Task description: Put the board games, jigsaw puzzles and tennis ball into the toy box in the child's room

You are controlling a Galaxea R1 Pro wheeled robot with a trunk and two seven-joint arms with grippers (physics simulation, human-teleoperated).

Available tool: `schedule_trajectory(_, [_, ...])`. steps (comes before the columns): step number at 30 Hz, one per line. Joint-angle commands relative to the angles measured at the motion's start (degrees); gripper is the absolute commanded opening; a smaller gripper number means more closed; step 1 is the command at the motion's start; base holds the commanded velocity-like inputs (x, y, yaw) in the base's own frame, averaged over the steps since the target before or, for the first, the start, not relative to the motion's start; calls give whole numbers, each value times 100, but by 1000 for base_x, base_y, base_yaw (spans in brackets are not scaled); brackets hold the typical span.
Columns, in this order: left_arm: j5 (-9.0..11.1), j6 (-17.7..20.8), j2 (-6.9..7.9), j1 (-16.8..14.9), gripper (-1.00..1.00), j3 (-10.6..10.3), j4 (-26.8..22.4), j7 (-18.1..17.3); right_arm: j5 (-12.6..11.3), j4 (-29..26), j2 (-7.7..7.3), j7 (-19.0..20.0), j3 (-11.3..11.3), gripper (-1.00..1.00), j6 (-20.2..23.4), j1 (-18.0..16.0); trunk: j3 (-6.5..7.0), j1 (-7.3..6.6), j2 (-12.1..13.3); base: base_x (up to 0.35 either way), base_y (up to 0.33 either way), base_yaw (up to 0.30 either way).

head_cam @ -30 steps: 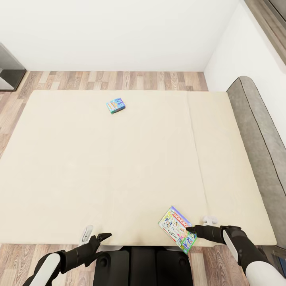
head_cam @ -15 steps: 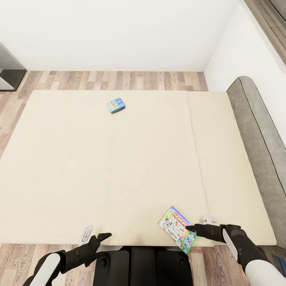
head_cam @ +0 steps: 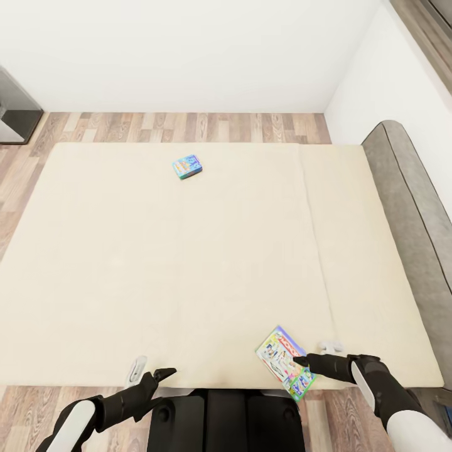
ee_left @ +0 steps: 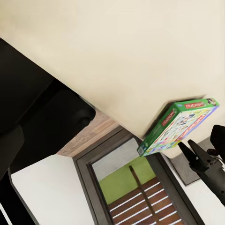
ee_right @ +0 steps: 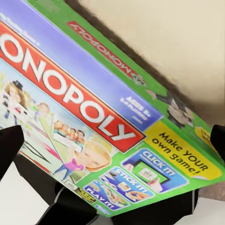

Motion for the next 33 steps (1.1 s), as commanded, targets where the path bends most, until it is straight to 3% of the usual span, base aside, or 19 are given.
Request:
schedule_trajectory(1, [-35, 28, -1, -2, 100, 9, 2, -39, -5, -8, 3, 21, -23, 100, 48, -1, -6, 3, -8, 0, 204, 0])
schedule_trajectory(12, [-35, 26, -1, -2, 100, 12, -1, -39, -5, -1, 19, 23, -22, 100, 48, -1, -6, 3, -8, 0, 173, 0])
schedule_trajectory(33, [-35, 26, -1, -2, 100, 13, -1, -39, -5, 5, 22, 24, -22, 100, 48, -2, -6, 3, -8, 0, 23, 0])
